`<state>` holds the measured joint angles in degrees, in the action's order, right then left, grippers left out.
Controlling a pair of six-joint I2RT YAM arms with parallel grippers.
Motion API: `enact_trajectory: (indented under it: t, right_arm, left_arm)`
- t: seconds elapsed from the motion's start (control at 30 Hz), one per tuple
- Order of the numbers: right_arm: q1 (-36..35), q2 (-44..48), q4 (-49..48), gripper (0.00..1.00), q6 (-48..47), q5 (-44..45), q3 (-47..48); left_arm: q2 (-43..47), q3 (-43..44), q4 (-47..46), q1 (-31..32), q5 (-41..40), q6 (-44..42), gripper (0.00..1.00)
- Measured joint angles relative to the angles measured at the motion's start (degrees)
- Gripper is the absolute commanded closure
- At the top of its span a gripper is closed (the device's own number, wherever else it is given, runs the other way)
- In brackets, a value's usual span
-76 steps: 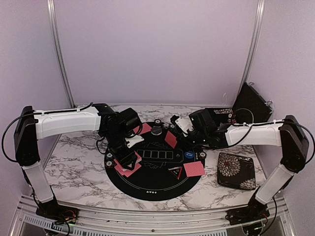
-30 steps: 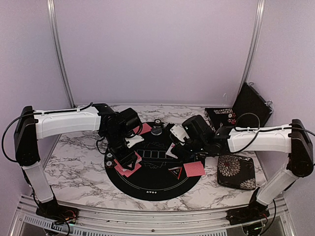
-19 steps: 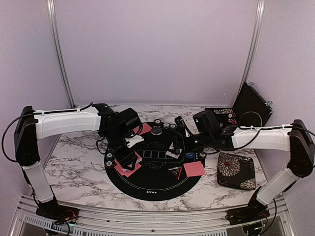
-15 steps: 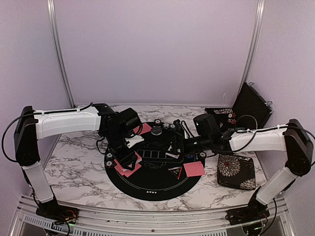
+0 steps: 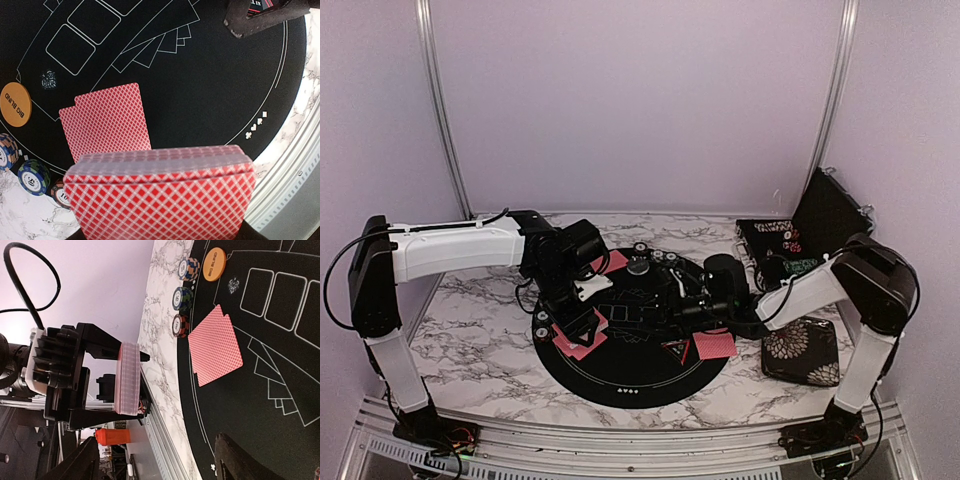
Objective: Distribute texas hold em gaming equipment
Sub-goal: Flop the poker card in the community card area, then pick up the poker card from the face-down deck piles.
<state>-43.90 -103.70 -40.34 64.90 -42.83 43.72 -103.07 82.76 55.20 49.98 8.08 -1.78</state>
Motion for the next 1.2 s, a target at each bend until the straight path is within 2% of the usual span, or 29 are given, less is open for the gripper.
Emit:
enact_trajectory:
  t: [0.13,0.57,1.2]
  right_arm:
    - [-0.9,-4.1,-4.9,0.25,4.0,-1.3,1.2]
    - [-2.7,-10.7,-12.7,0.32,10.4,-3.2,6.7]
    - [-5.4,-15.4,-16.5,0.4,14.6,-3.7,11.3]
  left_arm:
    - [0.0,0.0,0.0,0.0,0.0,0.0,0.45]
    - [0.0,0.0,0.0,0.0,0.0,-0.2,0.45]
    - [0.0,0.0,0.0,0.0,0.0,-0.2,0.45]
